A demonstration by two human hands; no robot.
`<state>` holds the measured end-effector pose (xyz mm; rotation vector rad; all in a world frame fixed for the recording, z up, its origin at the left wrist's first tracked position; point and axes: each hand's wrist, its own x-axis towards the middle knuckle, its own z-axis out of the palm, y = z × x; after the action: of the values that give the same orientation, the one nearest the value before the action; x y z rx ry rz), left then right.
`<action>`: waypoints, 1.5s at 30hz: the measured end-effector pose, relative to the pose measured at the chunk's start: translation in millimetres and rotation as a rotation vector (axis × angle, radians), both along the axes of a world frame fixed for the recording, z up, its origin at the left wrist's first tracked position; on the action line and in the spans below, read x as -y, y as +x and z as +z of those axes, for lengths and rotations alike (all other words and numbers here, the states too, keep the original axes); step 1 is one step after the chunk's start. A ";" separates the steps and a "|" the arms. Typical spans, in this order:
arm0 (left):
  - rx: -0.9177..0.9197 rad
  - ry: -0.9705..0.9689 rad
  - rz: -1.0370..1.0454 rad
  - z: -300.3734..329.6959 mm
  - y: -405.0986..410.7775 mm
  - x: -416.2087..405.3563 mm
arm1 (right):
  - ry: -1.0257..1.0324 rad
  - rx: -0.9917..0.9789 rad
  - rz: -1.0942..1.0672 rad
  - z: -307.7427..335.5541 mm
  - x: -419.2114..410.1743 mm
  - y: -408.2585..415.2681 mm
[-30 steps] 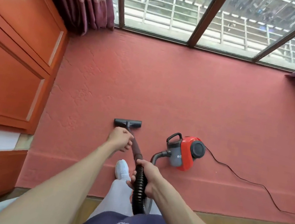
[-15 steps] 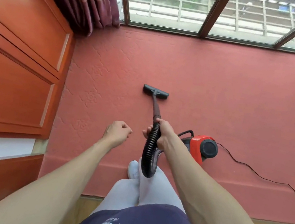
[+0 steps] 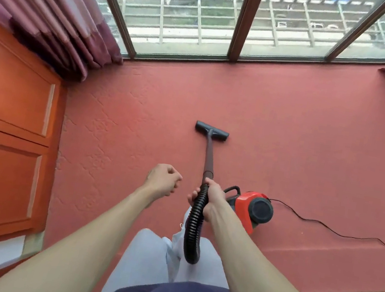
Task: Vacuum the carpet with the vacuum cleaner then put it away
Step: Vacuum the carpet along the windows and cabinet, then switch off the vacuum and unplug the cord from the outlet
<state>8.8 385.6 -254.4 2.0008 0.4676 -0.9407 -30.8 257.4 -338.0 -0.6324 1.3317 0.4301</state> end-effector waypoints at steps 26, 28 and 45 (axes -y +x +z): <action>0.101 0.076 -0.271 -133.1 43.2 -88.0 | -0.127 0.159 0.426 -120.5 -103.8 86.8; 0.089 0.097 -0.236 -182.2 40.1 -108.4 | -0.094 0.138 0.431 -156.3 -137.7 78.6; 0.316 0.641 -0.364 -537.5 -31.9 -243.6 | 0.091 0.130 0.321 -480.7 -255.8 6.1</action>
<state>-23.1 629.1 -791.9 2.8339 0.2424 -0.7091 -24.7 513.3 -818.7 -0.7872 1.0831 0.6939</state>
